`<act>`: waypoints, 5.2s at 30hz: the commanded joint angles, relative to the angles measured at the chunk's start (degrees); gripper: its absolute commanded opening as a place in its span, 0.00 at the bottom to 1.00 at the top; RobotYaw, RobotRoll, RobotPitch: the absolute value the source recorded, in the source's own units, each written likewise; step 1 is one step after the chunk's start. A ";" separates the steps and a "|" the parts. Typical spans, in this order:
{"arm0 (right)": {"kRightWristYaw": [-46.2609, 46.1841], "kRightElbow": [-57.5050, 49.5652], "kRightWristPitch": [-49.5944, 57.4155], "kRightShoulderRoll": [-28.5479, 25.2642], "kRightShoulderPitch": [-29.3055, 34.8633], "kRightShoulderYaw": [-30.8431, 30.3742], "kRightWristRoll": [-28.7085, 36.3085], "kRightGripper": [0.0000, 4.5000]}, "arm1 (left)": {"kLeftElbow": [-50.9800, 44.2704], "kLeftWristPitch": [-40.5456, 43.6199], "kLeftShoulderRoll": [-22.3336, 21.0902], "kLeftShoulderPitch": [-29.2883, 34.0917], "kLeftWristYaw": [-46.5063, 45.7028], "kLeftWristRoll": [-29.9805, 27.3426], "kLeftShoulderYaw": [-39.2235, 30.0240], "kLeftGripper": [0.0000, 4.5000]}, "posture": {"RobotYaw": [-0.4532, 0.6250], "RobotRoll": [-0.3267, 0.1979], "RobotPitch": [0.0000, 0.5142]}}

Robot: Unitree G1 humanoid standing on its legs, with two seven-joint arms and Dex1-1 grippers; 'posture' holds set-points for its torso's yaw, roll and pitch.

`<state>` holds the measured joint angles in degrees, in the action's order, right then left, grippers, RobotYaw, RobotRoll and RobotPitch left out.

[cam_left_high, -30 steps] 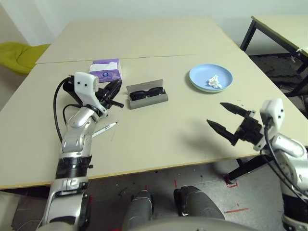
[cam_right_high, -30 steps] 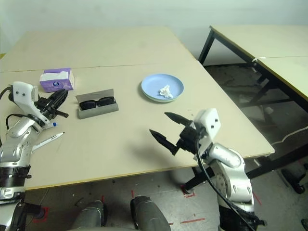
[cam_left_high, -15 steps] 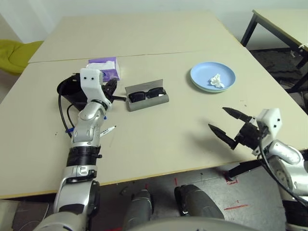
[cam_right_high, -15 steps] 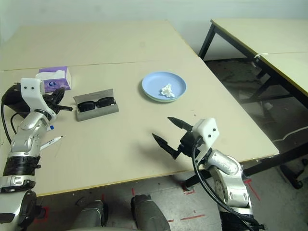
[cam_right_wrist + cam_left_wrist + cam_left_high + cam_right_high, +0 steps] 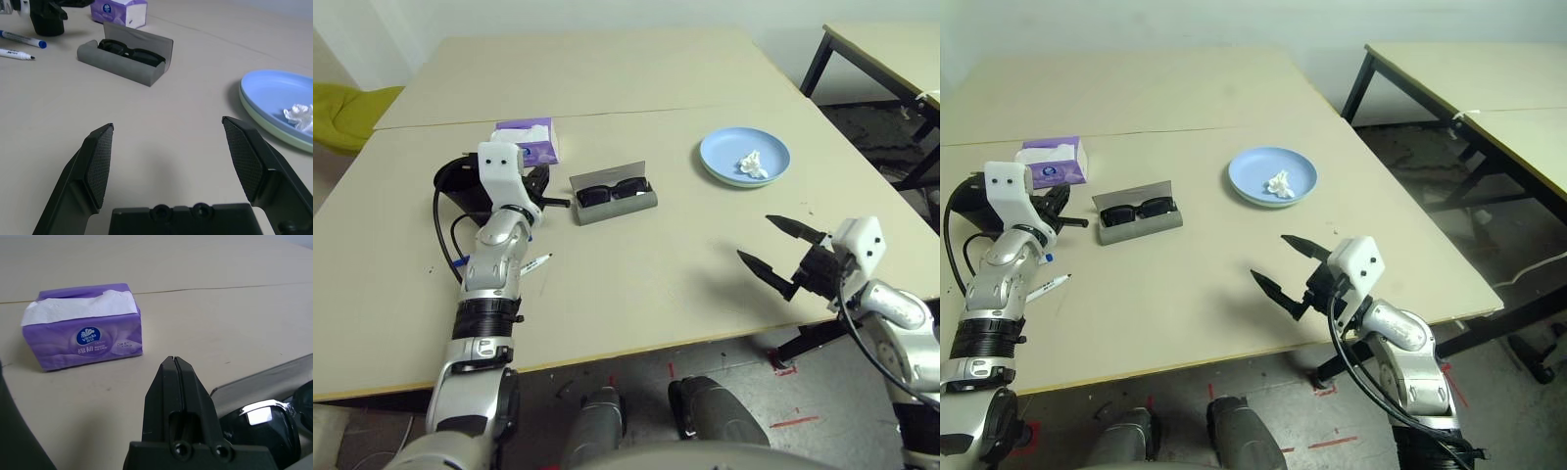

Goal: Organize and tidy the items on the table.

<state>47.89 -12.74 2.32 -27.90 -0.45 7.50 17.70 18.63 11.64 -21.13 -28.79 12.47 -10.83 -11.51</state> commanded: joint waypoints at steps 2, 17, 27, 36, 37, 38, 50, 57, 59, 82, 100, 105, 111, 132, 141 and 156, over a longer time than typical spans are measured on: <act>-0.96 -1.64 1.42 -1.12 -0.81 -0.44 0.62 1.00 | 0.78 0.66 0.35 0.38 0.67 -0.19 -0.12 0.00 | 0.21 0.62 0.19; -2.99 -4.75 3.91 -1.36 -3.05 -0.82 1.41 1.00 | -0.57 7.83 0.69 1.51 7.28 -1.56 2.07 0.00 | 0.19 0.62 0.18; -3.18 -4.53 3.45 -1.42 -2.70 -1.25 0.73 1.00 | -3.98 6.99 0.97 2.59 7.56 -2.55 -0.63 0.00 | 0.19 0.62 0.18; -3.17 -3.75 3.33 -1.70 -3.39 -1.33 0.79 1.00 | -4.92 5.21 0.74 4.22 3.36 -1.54 -2.58 0.00 | 0.20 0.62 0.18; -3.19 -3.70 3.32 -1.72 -3.48 -1.38 0.79 1.00 | -4.91 5.12 0.82 4.28 3.02 -1.44 -2.51 0.00 | 0.20 0.62 0.18; -3.14 -3.63 3.29 -1.76 -3.59 -1.45 0.80 1.00 | -4.58 4.90 1.16 4.24 2.37 -1.29 -2.45 0.00 | 0.20 0.62 0.18; -2.75 -4.26 3.63 -2.80 -3.88 -1.50 1.32 1.00 | 3.49 1.83 3.05 0.86 -2.63 0.13 -2.38 0.00 | 0.19 0.62 0.18; -2.31 -4.73 3.43 -3.58 -3.06 -1.53 1.23 1.00 | 8.26 -0.79 2.92 -1.16 -3.64 0.67 -2.63 0.00 | 0.19 0.62 0.17; -2.38 -4.87 3.46 -3.64 -2.98 -1.55 1.26 1.00 | 9.77 -1.52 2.81 -1.79 -3.81 0.74 -2.66 0.00 | 0.18 0.62 0.17; 2.31 -6.10 4.43 -6.91 0.56 -2.15 4.70 1.00 | 14.05 -3.90 3.39 -2.85 0.15 1.87 0.30 0.00 | 0.19 0.62 0.17; 1.25 -4.27 3.58 -6.03 -2.74 -2.84 3.64 1.00 | 2.86 2.86 2.19 2.96 4.35 2.47 3.39 0.00 | 0.20 0.62 0.15; 1.19 -4.07 3.52 -5.77 -3.35 -3.27 3.43 1.00 | 0.41 4.63 1.43 5.07 6.11 2.70 5.23 0.00 | 0.21 0.62 0.15; 1.15 -3.74 3.12 -5.55 -3.44 -3.53 3.15 1.00 | -1.29 6.62 2.73 6.52 5.33 0.51 2.99 0.00 | 0.21 0.62 0.14; 0.66 -5.05 2.81 -7.20 -2.20 -2.70 3.19 1.00 | 15.81 -3.32 4.11 -4.29 -1.72 1.70 -0.47 0.00 | 0.17 0.62 0.14; 0.14 -6.68 3.04 -8.40 -0.50 -1.79 3.37 1.00 | 22.37 -7.42 3.42 -7.01 -2.45 2.30 -1.16 0.00 | 0.16 0.62 0.13; 0.12 -7.24 2.82 -8.60 -0.93 -2.76 2.35 1.00 | 15.70 -2.40 3.76 -1.87 7.34 2.14 4.09 0.00 | 0.16 0.62 0.12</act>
<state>47.99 -19.48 5.21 -36.22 -1.31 5.29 20.41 36.39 7.20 -17.65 -31.98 18.29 -9.09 -9.04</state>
